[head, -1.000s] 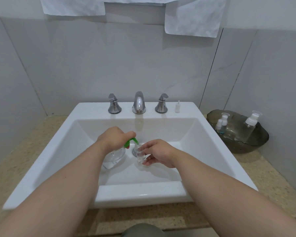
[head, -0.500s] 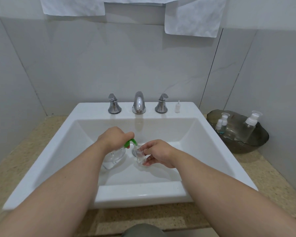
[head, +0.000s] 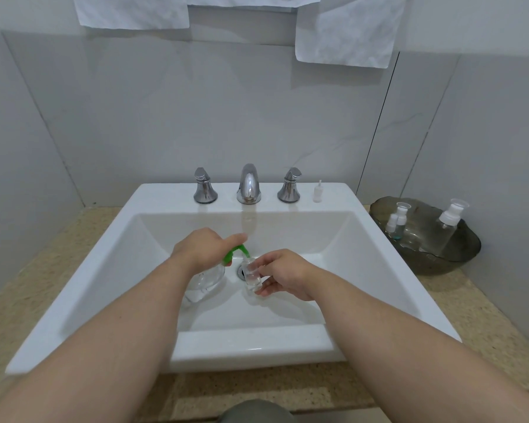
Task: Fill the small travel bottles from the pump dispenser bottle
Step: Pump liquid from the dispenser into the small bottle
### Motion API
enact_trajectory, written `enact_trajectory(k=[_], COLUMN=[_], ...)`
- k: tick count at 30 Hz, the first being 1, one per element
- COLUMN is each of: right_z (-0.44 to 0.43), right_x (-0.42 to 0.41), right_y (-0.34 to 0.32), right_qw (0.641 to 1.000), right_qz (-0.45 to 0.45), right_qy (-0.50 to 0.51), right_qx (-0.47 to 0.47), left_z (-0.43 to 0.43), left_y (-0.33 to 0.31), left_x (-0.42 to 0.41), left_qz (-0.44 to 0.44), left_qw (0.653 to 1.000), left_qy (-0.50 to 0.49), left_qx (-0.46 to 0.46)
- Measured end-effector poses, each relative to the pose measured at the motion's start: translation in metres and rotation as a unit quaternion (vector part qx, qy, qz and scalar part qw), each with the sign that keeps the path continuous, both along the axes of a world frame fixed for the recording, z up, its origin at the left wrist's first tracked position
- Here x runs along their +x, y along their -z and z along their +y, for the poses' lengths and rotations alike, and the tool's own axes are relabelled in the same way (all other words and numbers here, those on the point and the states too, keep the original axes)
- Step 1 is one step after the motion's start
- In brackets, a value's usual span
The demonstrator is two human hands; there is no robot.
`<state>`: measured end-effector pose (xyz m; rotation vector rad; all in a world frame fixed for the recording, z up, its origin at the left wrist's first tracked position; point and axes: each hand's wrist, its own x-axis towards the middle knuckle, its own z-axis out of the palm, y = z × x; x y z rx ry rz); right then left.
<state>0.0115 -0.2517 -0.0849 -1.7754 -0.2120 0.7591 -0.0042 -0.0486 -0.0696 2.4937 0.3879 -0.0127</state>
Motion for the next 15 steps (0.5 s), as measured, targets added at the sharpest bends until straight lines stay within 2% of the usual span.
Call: enact_trajectory(k=[15], right_z=[0.001], right_x=[0.0012], right_y=[0.001], right_qw=[1.0], right_qz=[0.001], right_qy=[-0.001], right_qx=[0.0], left_z=[0.0002], left_y=[0.001], left_x=[0.0035], left_qz=[0.007], left_qw=[1.0], left_qy=[-0.004], left_qx=[-0.017])
